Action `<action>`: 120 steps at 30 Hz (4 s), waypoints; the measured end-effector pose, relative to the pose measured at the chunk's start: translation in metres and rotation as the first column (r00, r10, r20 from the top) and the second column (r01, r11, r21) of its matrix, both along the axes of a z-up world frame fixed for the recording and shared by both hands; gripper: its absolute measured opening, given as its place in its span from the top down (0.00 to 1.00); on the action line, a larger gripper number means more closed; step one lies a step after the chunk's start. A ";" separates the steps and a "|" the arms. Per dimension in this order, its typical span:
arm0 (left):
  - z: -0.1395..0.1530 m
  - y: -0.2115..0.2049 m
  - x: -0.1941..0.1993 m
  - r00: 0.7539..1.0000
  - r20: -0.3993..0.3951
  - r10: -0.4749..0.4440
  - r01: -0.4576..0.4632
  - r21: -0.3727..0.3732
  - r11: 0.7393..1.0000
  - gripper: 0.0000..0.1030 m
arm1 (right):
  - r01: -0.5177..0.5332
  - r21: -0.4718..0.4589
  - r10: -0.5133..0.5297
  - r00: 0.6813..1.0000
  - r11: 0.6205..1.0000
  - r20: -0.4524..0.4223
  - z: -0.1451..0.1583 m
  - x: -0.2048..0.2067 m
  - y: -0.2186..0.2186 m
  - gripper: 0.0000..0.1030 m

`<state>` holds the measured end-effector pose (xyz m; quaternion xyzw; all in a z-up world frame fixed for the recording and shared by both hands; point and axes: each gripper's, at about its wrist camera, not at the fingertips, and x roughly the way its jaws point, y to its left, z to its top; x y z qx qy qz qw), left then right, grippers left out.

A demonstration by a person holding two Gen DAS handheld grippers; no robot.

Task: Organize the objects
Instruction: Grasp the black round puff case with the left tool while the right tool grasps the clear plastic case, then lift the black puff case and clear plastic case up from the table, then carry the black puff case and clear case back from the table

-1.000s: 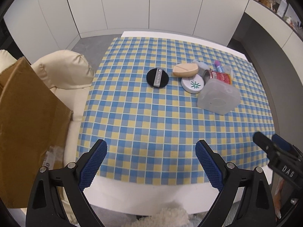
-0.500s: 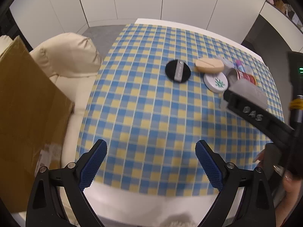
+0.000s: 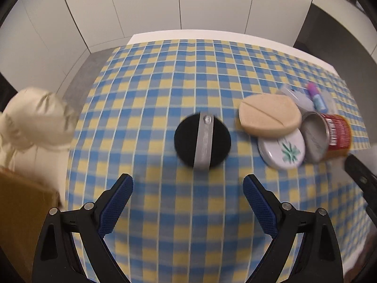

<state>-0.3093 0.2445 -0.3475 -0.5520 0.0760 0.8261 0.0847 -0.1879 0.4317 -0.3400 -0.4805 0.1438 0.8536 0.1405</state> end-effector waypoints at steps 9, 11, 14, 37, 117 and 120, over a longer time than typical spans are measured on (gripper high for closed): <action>0.003 0.021 -0.018 0.997 -0.058 -0.042 0.042 -0.002 0.999 0.56 | -0.031 0.071 0.031 0.999 0.997 -0.006 0.000 -0.001 0.022 0.18; 0.004 0.025 -0.014 0.995 -0.083 -0.063 0.060 -0.043 0.997 0.57 | -0.031 0.069 0.031 1.000 0.997 0.001 -0.001 -0.002 0.023 0.18; 0.005 0.028 -0.007 0.993 -0.091 -0.081 0.075 -0.068 0.995 0.57 | -0.039 0.069 0.039 0.999 0.997 0.004 -0.003 -0.002 0.023 0.18; 0.073 0.008 0.011 0.992 -0.125 -0.019 0.013 -0.047 0.999 0.57 | -0.092 0.137 0.087 0.995 0.986 0.044 0.040 -0.004 0.008 0.18; 0.396 -0.020 0.124 0.923 -0.384 0.017 0.014 0.076 0.997 0.56 | -0.142 0.270 0.197 0.962 0.952 -0.189 0.370 0.085 -0.038 0.18; 0.398 -0.023 0.131 0.922 -0.387 0.014 0.019 0.082 0.996 0.56 | -0.142 0.269 0.197 0.962 0.953 -0.189 0.370 0.087 -0.039 0.18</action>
